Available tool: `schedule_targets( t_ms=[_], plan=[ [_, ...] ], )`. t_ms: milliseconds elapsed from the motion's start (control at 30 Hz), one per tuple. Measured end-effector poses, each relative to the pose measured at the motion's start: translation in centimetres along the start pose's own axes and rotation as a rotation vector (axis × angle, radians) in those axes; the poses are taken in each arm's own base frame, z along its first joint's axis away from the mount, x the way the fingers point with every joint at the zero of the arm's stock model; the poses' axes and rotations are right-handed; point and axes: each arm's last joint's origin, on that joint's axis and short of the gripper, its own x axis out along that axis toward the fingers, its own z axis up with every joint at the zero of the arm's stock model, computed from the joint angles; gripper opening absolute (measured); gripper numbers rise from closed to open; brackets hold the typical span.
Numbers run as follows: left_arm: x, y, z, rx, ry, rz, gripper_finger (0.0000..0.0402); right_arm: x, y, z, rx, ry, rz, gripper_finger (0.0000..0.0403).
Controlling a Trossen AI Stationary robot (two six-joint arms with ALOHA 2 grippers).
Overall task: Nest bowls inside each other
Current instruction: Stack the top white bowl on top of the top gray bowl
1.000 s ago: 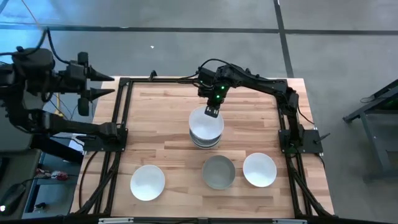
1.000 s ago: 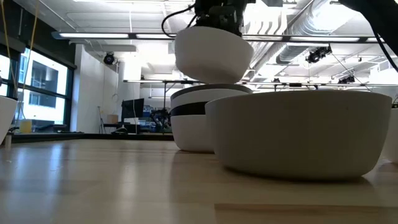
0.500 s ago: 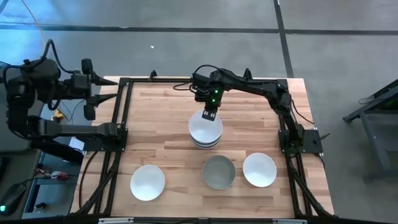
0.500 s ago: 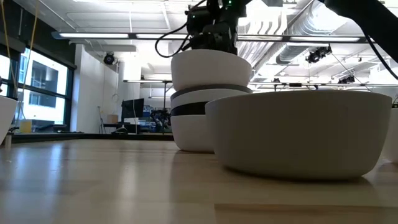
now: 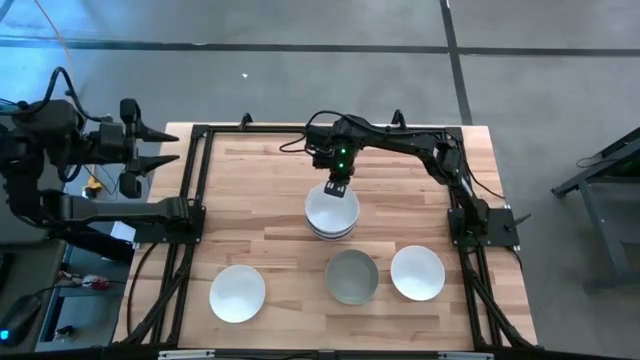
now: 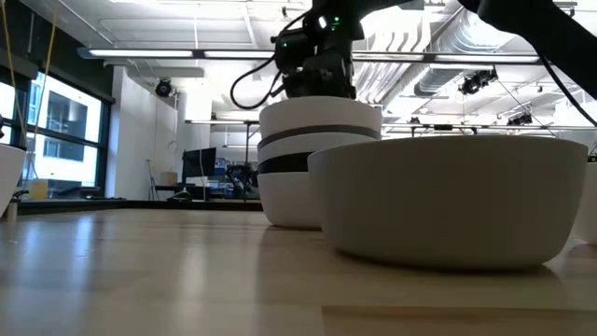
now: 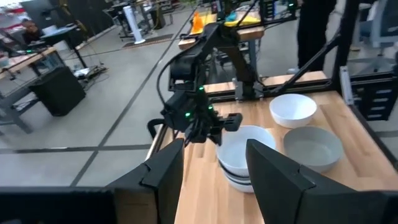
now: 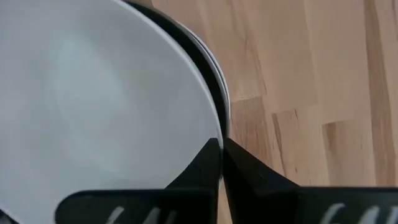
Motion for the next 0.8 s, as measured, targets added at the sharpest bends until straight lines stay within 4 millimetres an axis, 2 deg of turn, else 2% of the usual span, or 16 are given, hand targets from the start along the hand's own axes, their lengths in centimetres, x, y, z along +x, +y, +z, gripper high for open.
schedule_targets(
  t_ms=[367,800],
  plan=[
    [0.1,0.0,0.0,-0.002,-0.003,-0.019,0.0161,0.0,-0.1,-0.4,0.03,0.042,-0.022,0.0],
    [0.1,-0.1,0.0,-0.007,0.007,-0.022,0.0161,1.6,-0.5,0.1,0.028,0.078,-0.026,0.0]
  ],
)
